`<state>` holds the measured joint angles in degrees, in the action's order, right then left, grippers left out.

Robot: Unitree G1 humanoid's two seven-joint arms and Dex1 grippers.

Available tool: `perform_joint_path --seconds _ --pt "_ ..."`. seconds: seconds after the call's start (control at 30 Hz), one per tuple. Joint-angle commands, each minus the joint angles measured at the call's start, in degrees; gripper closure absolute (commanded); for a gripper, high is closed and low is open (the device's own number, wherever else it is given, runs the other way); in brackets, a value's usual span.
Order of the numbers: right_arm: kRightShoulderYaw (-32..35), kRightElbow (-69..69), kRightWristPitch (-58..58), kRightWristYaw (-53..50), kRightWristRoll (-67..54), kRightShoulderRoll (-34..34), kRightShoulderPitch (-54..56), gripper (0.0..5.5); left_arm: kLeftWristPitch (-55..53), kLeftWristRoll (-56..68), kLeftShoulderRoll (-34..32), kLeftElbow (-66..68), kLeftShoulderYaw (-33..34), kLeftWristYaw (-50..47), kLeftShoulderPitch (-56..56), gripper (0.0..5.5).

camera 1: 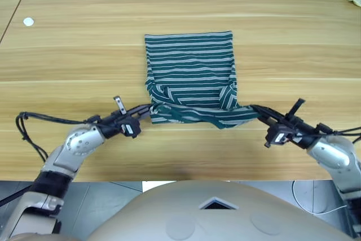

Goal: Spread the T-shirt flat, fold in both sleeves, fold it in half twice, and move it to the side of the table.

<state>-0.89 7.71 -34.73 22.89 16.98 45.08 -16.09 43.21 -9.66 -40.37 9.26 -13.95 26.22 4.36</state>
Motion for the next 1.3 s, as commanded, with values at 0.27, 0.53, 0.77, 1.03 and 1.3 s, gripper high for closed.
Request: perform_joint_path --seconds 0.27,0.53,0.77,1.03,1.3 --pt "-6.59 -30.82 4.94 -16.53 14.55 -12.52 35.49 5.49 -4.56 -10.55 12.31 31.60 0.51 -12.78 -32.26 5.50" --pt "-14.78 -60.67 1.77 -28.01 20.03 -19.95 54.23 5.49 -4.26 -16.16 17.53 58.05 -2.12 -23.20 -46.51 5.50" --pt "-18.92 -74.43 2.30 -33.41 21.08 -24.04 61.87 5.49 -8.23 -17.98 19.65 65.06 -3.02 -27.61 -50.55 5.50" --pt "-20.82 -78.36 3.00 -35.81 20.32 -27.11 64.59 4.48 -11.96 -17.74 21.38 67.39 -2.75 -27.53 -52.27 4.63" --pt "-22.53 -78.60 3.06 -37.13 20.93 -29.40 66.12 2.99 -15.97 -20.27 22.00 68.43 -4.14 -33.95 -54.10 3.88"
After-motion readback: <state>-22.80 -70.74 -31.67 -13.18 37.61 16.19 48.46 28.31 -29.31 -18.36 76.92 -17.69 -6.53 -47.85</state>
